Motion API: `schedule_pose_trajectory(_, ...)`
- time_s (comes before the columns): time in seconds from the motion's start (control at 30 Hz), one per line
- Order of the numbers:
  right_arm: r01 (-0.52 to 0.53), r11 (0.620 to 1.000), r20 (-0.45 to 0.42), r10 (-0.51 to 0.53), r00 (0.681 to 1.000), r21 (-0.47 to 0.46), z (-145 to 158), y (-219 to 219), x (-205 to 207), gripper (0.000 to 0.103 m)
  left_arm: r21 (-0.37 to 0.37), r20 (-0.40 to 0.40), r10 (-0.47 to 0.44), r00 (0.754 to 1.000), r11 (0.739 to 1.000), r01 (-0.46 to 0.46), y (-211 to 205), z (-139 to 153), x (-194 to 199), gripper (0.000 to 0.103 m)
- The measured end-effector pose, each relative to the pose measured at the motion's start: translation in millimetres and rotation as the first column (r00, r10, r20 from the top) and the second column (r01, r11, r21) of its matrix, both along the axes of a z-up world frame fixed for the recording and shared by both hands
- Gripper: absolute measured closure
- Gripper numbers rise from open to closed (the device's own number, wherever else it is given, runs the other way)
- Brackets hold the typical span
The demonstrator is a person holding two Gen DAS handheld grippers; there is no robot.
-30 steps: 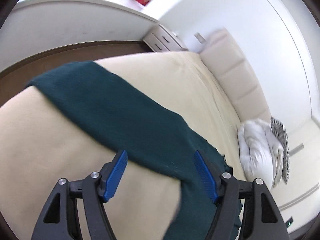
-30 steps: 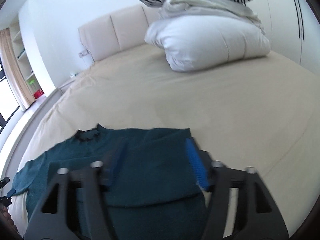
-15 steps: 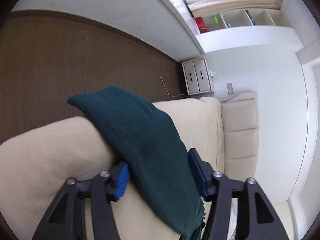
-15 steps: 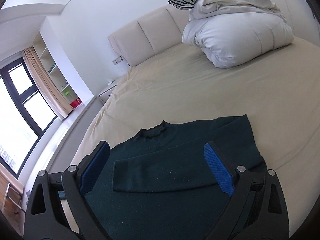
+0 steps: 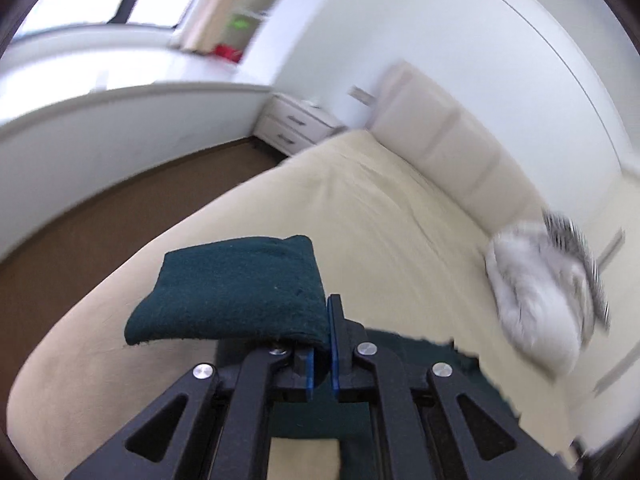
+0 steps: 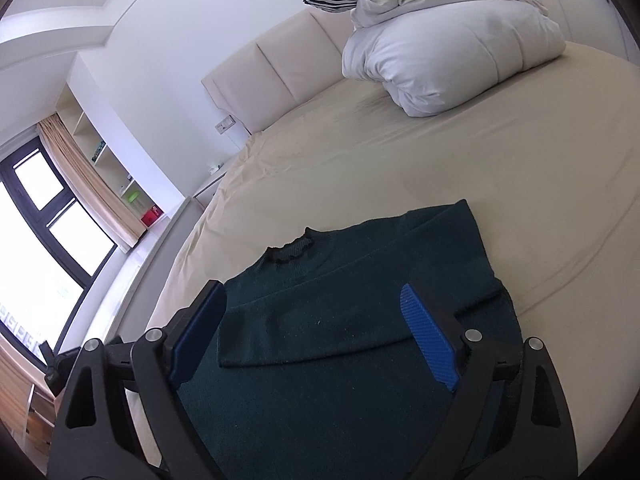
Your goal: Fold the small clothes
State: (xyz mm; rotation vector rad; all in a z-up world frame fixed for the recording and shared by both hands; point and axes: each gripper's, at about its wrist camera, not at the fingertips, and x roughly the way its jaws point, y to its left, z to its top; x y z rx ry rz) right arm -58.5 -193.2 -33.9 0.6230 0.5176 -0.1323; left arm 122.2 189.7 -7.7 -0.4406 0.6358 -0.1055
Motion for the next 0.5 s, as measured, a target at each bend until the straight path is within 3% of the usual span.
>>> schedule_pose_trajectory(0.03,0.006,1.0,-0.003,-0.006,1.0,0.008,-3.5,-2.9,-2.2,0.014,0.118,0.022,-0.093,0.995,0.989,0.09,-43.6,9.2,-6.2,0.097)
schedule_pose_trajectory(0.07,0.012,1.0,-0.006,-0.012,1.0,0.017,-7.1,-6.2,-4.5,0.014,0.242,0.032,-0.185,0.982,0.955,0.172,-89.5,12.7,-14.5,0.096)
schedule_pose_trajectory(0.17,0.024,0.998,-0.022,-0.023,0.999,0.05,-19.2,-17.2,-8.6,0.014,0.462,-0.007,-0.354,0.935,0.829,0.317,-187.3,-12.3,-39.5,0.095)
schedule_pose_trajectory(0.27,0.009,0.996,-0.055,-0.005,0.998,0.083,-33.0,-24.3,-7.9,0.014,0.58,-0.106,-0.439,0.892,0.701,0.414,-240.7,-59.8,-51.3,0.091)
schedule_pose_trajectory(0.33,-0.013,0.995,-0.086,0.021,0.996,0.099,-43.7,-25.8,-3.8,0.014,0.644,-0.171,-0.446,0.878,0.624,0.443,-254.4,-90.6,-53.3,0.087)
schedule_pose_trajectory(0.4,-0.042,0.992,-0.121,0.056,0.991,0.118,-55.2,-24.0,3.4,0.014,0.709,-0.205,-0.455,0.867,0.542,0.452,-259.5,-108.0,-57.8,0.07)
schedule_pose_trajectory(0.5,-0.08,0.985,-0.161,0.105,0.981,0.154,-72.6,-17.0,18.4,0.014,0.811,-0.174,-0.468,0.866,0.431,0.396,-264.2,-109.4,-75.1,0.052)
